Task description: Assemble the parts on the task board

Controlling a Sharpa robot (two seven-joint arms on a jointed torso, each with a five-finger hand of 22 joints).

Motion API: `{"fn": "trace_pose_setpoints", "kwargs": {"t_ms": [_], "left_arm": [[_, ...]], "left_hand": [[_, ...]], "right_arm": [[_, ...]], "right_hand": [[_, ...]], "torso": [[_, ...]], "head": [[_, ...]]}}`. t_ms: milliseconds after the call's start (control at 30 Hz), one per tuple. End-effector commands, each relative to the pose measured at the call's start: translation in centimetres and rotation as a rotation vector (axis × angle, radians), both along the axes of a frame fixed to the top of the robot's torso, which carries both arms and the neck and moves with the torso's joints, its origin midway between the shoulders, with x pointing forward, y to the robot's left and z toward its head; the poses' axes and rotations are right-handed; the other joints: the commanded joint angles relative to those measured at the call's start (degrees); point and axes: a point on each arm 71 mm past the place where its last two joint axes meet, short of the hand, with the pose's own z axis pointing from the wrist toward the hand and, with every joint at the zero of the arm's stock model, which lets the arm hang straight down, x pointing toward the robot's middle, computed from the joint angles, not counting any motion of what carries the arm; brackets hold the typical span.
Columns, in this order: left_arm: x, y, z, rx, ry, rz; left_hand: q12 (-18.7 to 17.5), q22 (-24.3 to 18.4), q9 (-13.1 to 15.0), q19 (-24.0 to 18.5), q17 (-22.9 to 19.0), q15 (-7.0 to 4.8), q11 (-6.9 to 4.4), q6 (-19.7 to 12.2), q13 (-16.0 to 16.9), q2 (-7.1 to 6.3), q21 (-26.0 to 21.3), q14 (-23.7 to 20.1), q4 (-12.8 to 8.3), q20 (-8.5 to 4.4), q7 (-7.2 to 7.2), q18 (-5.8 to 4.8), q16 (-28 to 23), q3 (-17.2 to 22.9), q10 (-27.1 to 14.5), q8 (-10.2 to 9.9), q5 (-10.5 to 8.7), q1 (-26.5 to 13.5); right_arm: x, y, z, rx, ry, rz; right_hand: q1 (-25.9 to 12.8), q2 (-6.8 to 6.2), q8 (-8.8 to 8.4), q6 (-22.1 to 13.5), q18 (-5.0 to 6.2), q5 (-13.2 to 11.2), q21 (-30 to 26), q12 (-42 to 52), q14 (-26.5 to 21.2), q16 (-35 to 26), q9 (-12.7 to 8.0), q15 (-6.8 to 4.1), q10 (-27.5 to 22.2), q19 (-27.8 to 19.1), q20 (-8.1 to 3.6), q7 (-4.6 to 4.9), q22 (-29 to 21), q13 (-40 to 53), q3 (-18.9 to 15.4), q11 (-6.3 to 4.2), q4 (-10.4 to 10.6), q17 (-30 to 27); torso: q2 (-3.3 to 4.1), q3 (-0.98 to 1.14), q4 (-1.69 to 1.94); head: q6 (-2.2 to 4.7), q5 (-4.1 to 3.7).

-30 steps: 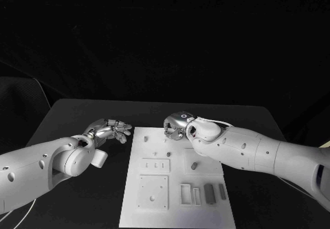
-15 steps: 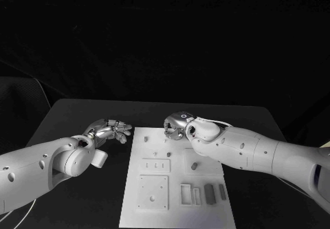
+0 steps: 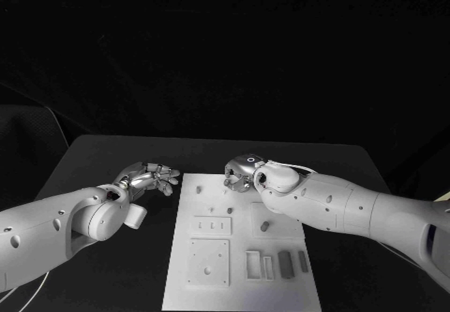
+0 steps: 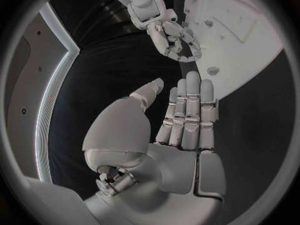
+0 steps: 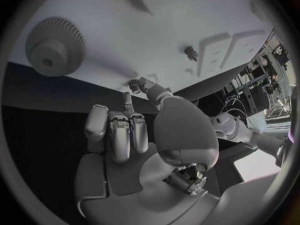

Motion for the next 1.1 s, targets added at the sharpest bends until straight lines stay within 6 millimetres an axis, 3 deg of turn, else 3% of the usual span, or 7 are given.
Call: {"fn": "trace_pose_setpoints", "kwargs": {"t_ms": [33,467,833,1033,1100], "left_arm": [[0.0,-0.3,0.1,-0.012,-0.001,-0.011],[0.1,-0.2,0.1,-0.011,-0.002,-0.009],[0.1,0.5,0.1,-0.007,-0.005,0.007],[0.1,0.8,0.1,-0.006,-0.004,0.011],[0.1,0.9,0.1,-0.005,-0.005,0.013]], "left_hand": [[-0.38,-0.08,-0.06,0.37,0.06,0.15,0.08,-0.42,-0.08,0.04,-0.38,0.02,-0.06,0.14,0.14,0.71,-0.25,-0.21,-0.44,-0.4,-0.06,0.13],[-0.39,-0.09,-0.07,0.37,0.08,0.16,0.08,-0.42,-0.08,0.05,-0.39,0.02,-0.06,0.15,0.14,0.71,-0.26,-0.22,-0.44,-0.41,-0.06,0.13],[-0.41,-0.1,-0.08,0.37,0.1,0.16,0.08,-0.43,-0.08,0.03,-0.4,0.02,-0.07,0.15,0.14,0.71,-0.28,-0.24,-0.46,-0.43,-0.07,0.13],[-0.42,-0.1,-0.08,0.37,0.11,0.16,0.09,-0.43,-0.08,0.01,-0.4,0.01,-0.08,0.15,0.13,0.71,-0.28,-0.25,-0.46,-0.44,-0.07,0.13],[-0.43,-0.1,-0.08,0.37,0.11,0.16,0.09,-0.43,-0.08,0.01,-0.4,0.01,-0.08,0.15,0.13,0.71,-0.29,-0.25,-0.46,-0.45,-0.07,0.13]], "right_arm": [[0.0,0.0,-0.2,-0.011,0.015,-0.005],[-0.5,-0.8,0.2,0.036,-0.002,-0.008],[-1.7,-5.3,2.4,0.137,0.039,-0.066],[-2.2,-7.5,2.8,0.102,0.028,-0.094],[-2.1,-8.0,2.7,0.089,0.025,-0.103]], "right_hand": [[0.09,-0.28,-0.18,-0.62,0.68,-0.22,7.78,-0.24,18.7,10.31,-0.07,0.52,6.76,-0.08,-0.08,0.54,0.08,1.25,-0.14,0.06,0.08,25.31],[-0.24,-0.67,-0.18,-0.91,0.68,-0.27,7.74,-0.35,18.49,10.19,-0.19,0.53,6.66,-0.12,-0.06,0.68,0.15,1.15,-0.3,0.08,0.18,25.01],[-1.89,-2.23,-0.4,-2.76,0.68,-0.56,7.58,-0.61,18.2,10.0,-0.82,0.55,6.5,-0.2,0.06,0.75,0.39,0.99,-0.97,0.14,0.83,24.56],[-3.13,-3.31,-0.62,-4.17,0.68,-0.55,7.36,-0.76,18.03,9.89,-1.27,0.54,6.34,-0.36,0.12,0.95,0.46,1.04,-1.27,0.13,1.36,24.36],[-3.68,-3.97,-1.04,-6.54,0.68,-0.52,7.15,-0.87,18.09,9.91,-1.9,0.54,6.19,-0.57,0.14,1.09,0.52,1.15,-1.29,0.12,1.46,24.53]], "torso": [[0.01,0.03,-0.01],[0.01,0.14,-0.06],[0.06,0.22,-0.32],[0.1,0.4,-0.47],[0.31,0.44,-0.5]], "head": [[0.04,-0.05],[0.32,-0.21],[1.01,-0.5],[1.48,-0.9],[1.86,-0.92]]}}
